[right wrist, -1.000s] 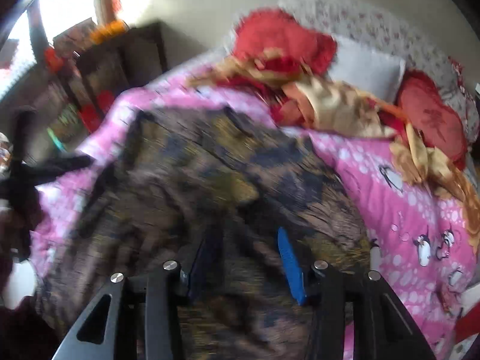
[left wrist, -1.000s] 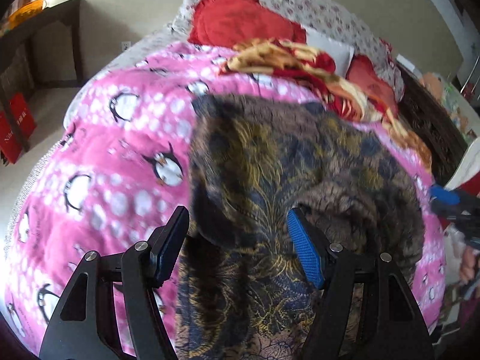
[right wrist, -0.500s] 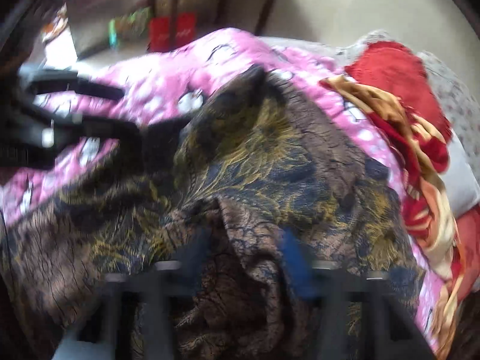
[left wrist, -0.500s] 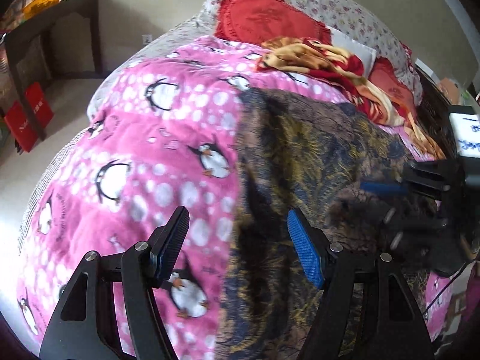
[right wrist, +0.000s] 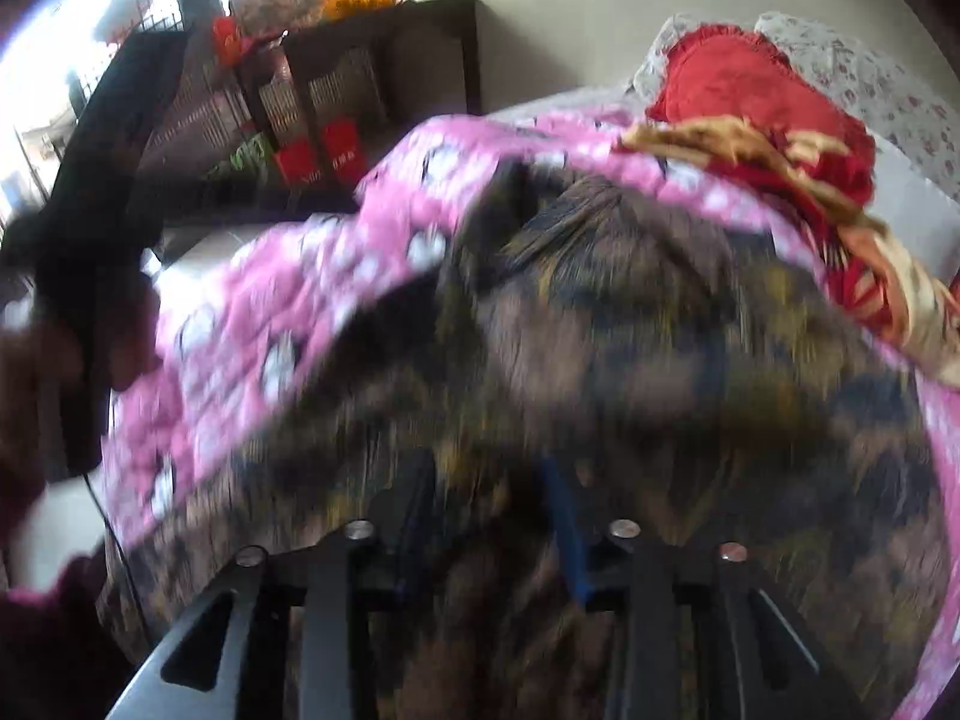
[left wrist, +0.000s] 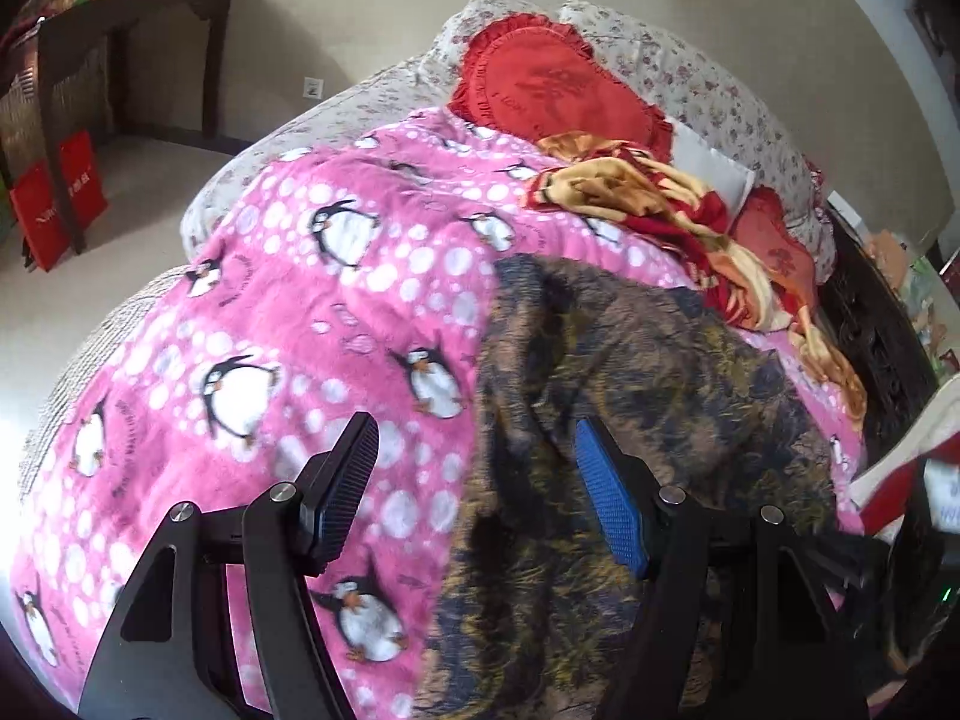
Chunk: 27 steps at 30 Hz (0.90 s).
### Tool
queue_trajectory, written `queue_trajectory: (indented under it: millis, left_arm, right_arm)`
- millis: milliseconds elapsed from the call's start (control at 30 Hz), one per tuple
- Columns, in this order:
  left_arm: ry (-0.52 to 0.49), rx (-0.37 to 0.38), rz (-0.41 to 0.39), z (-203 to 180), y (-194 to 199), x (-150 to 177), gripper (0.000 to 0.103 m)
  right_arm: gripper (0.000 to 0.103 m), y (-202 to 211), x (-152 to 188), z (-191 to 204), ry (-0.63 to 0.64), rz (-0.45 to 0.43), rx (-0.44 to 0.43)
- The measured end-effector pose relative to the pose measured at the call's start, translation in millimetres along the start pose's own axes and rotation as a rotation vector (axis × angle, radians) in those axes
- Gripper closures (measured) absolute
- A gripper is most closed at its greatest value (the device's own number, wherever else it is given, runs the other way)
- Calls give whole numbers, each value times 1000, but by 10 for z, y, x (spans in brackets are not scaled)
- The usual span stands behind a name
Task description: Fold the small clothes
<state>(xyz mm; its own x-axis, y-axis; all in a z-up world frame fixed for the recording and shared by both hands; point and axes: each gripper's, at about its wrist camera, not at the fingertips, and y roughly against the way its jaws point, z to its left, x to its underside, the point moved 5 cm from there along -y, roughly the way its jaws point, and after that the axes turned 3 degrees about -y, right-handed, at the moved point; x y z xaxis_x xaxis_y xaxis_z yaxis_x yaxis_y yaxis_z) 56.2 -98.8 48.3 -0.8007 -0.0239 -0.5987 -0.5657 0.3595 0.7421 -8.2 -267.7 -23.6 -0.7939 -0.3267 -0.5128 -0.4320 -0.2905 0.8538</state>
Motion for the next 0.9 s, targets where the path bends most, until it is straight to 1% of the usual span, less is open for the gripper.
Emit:
queue_trajectory:
  millis: [33, 67, 167, 233, 267, 300, 333, 367, 433, 467, 500, 533, 567, 600, 633, 667, 733, 767, 800, 833, 900]
  left_arm:
    - [-26, -3, 12, -73, -47, -8, 34]
    - [-52, -14, 20, -137, -104, -18, 34]
    - [-114, -29, 37, -345, -303, -60, 34]
    - [-151, -23, 52, -489, -490, -135, 34]
    - [-163, -24, 55, -545, -568, -168, 34]
    - [-177, -25, 57, -602, -654, -207, 34]
    - [-193, -25, 64, -665, -754, -246, 34]
    - [-217, -37, 80, -740, -883, -288, 34]
    - [-253, -45, 89, -825, -1015, -334, 34]
    - [-287, -46, 89, -895, -1097, -363, 35]
    - [-303, -48, 91, -921, -1134, -371, 38]
    - [-332, -44, 107, -978, -1209, -372, 55]
    - [-357, -54, 125, -1014, -1251, -367, 80]
    - [-371, -63, 130, -1031, -1251, -364, 91]
    - [-381, -56, 125, -1063, -1203, -371, 94]
    - [-389, -45, 98, -1094, -1099, -392, 94]
    - [-417, -34, 5, -1112, -776, -465, 95]
    - [-406, -32, -29, -1069, -640, -509, 96]
    - [-386, -26, -38, -1025, -568, -537, 96]
    - [-329, -9, -31, -910, -492, -555, 96]
    - [-284, -4, 1, -787, -482, -525, 96]
  right_arm:
    - [61, 77, 127, -66, -26, -2, 2]
    - [55, 176, 234, -142, -59, -10, 12]
    - [53, 590, 543, -462, -188, -81, 60]
    - [48, 924, 779, -783, -309, -142, 130]
    - [39, 1054, 885, -914, -359, -163, 167]
    - [35, 1195, 1012, -1044, -414, -188, 203]
    - [35, 1340, 1159, -1189, -475, -212, 237]
    - [35, 1440, 1283, -1297, -525, -227, 252]
    - [35, 1577, 1505, -1478, -623, -240, 249]
    - [35, 1621, 1599, -1538, -657, -245, 249]
    - [35, 1650, 1677, -1589, -686, -252, 251]
    - [35, 1672, 1759, -1626, -710, -259, 255]
    - [35, 1668, 1782, -1655, -725, -263, 258]
    - [35, 1661, 1817, -1689, -742, -268, 262]
    - [35, 1648, 1822, -1697, -749, -270, 265]
    - [35, 1646, 1828, -1709, -751, -273, 268]
    - [35, 1623, 1805, -1690, -732, -275, 268]
    - [33, 1578, 1782, -1672, -721, -269, 264]
    - [28, 1546, 1778, -1653, -709, -258, 258]
    - [28, 1500, 1793, -1625, -696, -244, 243]
    - [28, 1382, 1773, -1587, -695, -224, 215]
